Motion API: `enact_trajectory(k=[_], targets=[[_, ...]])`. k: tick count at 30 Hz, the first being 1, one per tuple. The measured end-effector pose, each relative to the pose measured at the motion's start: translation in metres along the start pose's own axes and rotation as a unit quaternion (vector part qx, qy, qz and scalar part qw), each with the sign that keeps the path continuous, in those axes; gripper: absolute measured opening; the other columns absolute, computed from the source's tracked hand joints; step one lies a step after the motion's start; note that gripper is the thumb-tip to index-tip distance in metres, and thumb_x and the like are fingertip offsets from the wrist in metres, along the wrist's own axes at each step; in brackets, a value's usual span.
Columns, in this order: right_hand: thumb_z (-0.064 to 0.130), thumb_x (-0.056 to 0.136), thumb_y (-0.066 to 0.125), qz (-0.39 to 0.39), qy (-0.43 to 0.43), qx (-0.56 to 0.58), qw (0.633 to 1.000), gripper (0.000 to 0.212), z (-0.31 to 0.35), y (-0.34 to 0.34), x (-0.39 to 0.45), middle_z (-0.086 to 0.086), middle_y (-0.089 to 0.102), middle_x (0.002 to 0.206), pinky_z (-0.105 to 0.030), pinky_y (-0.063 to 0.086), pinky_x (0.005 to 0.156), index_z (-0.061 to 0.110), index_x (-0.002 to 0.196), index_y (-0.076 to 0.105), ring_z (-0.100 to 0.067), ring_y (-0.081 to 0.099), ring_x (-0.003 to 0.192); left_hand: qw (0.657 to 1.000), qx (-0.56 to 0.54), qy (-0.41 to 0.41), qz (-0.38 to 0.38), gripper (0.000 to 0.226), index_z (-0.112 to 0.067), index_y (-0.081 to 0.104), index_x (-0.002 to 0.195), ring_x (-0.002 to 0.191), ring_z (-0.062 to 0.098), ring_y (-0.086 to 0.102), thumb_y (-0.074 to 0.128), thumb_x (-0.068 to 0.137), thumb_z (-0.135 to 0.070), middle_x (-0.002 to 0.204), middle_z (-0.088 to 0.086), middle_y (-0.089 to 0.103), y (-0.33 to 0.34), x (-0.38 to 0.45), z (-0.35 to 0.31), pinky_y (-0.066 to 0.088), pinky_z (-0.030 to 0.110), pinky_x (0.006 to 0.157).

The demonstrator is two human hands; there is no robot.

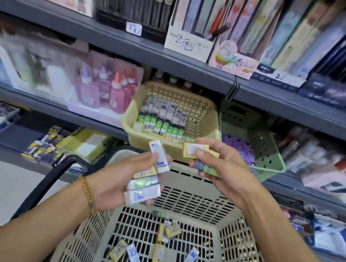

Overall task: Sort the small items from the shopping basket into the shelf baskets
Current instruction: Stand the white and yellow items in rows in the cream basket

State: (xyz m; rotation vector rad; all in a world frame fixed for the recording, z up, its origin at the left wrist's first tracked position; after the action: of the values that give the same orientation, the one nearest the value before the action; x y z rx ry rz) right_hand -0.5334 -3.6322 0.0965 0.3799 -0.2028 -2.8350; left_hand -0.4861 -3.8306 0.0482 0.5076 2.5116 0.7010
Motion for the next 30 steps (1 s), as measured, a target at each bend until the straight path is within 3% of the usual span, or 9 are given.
enact_trajectory(k=[4,9,13,15,20,24,26,28,30], targets=[[-0.003,0.087,0.065,-0.031,-0.027,-0.071,0.997,0.019,0.029,0.014,0.035,-0.008,0.074,0.083,-0.021,0.047,0.044,0.009,0.101,0.06,-0.018,0.07,0.063,0.997,-0.008,0.061,-0.052,0.025,-0.019,0.077,0.099,0.073,0.022,0.066,0.063,0.082,-0.031,0.084,0.005,0.07,-0.011,-0.007,-0.034,0.054,0.034,0.049],[0.002,0.093,0.062,0.002,0.025,-0.225,0.974,0.012,0.035,0.028,0.084,-0.012,0.073,0.098,-0.023,0.047,0.047,0.012,0.1,0.064,-0.016,0.07,0.07,0.979,0.021,0.14,-0.149,0.041,-0.013,0.064,0.117,0.068,0.021,0.068,0.062,0.081,-0.032,0.087,0.007,0.071,-0.041,-0.01,-0.075,0.053,0.032,0.048],[0.012,0.089,0.07,0.052,0.041,-0.359,0.931,0.014,0.029,0.04,0.121,-0.008,0.07,0.085,-0.027,0.048,0.053,0.009,0.102,0.065,-0.011,0.066,0.065,0.964,0.013,0.167,-0.209,0.041,-0.016,0.061,0.125,0.08,0.027,0.066,0.062,0.087,-0.031,0.1,0.011,0.07,-0.064,-0.007,-0.095,0.053,0.032,0.049],[0.018,0.088,0.072,0.085,0.065,-0.417,0.903,0.012,0.023,0.047,0.135,-0.006,0.069,0.082,-0.028,0.048,0.054,0.015,0.098,0.065,-0.011,0.065,0.066,0.961,0.003,0.169,-0.218,0.035,-0.017,0.062,0.122,0.072,0.022,0.068,0.061,0.09,-0.03,0.097,0.01,0.071,-0.07,-0.003,-0.097,0.053,0.033,0.049],[0.024,0.084,0.077,0.121,0.106,-0.461,0.872,0.023,0.012,0.065,0.158,-0.004,0.072,0.087,-0.023,0.051,0.051,0.013,0.101,0.065,-0.009,0.067,0.063,0.956,-0.007,0.168,-0.242,0.017,-0.025,0.068,0.105,0.065,0.018,0.07,0.063,0.089,-0.031,0.087,0.003,0.074,-0.08,0.007,-0.094,0.056,0.034,0.05],[0.018,0.083,0.077,0.096,0.118,-0.458,0.876,0.03,0.009,0.062,0.164,0.005,0.069,0.071,-0.02,0.045,0.045,0.01,0.096,0.051,-0.006,0.064,0.053,0.958,0.0,0.164,-0.236,0.017,-0.026,0.069,0.105,0.075,0.022,0.07,0.062,0.09,-0.03,0.095,0.004,0.076,-0.081,0.011,-0.096,0.056,0.035,0.052],[0.015,0.088,0.072,0.076,0.108,-0.459,0.879,0.021,0.011,0.053,0.163,-0.003,0.07,0.084,-0.024,0.048,0.049,0.008,0.099,0.056,-0.01,0.067,0.059,0.96,0.011,0.161,-0.229,0.02,-0.025,0.071,0.108,0.08,0.024,0.068,0.061,0.091,-0.032,0.1,0.007,0.075,-0.08,0.011,-0.096,0.055,0.035,0.053],[0.017,0.094,0.064,0.043,0.095,-0.464,0.88,0.017,0.015,0.043,0.161,-0.01,0.07,0.101,-0.03,0.055,0.06,0.008,0.108,0.062,-0.019,0.071,0.079,0.961,0.02,0.159,-0.223,0.019,-0.027,0.073,0.104,0.079,0.023,0.068,0.061,0.091,-0.033,0.101,0.007,0.074,-0.079,0.011,-0.096,0.055,0.035,0.055],[0.017,0.098,0.057,0.026,0.094,-0.463,0.881,0.022,0.018,0.036,0.159,-0.004,0.067,0.112,-0.029,0.059,0.068,0.01,0.118,0.065,-0.021,0.068,0.097,0.962,0.023,0.157,-0.222,0.015,-0.031,0.076,0.093,0.076,0.021,0.068,0.062,0.09,-0.034,0.096,0.005,0.075,-0.079,0.012,-0.096,0.057,0.037,0.057]])
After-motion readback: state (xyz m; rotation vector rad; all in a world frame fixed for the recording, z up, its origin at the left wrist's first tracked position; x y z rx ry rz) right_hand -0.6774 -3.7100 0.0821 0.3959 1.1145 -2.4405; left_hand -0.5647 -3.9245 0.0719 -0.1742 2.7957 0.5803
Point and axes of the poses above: each hand's wrist, its own x-axis towards the middle knuckle, its own y-axis out of the palm, z = x × y, the point moved 3 cm from there along x, towards the middle knuckle
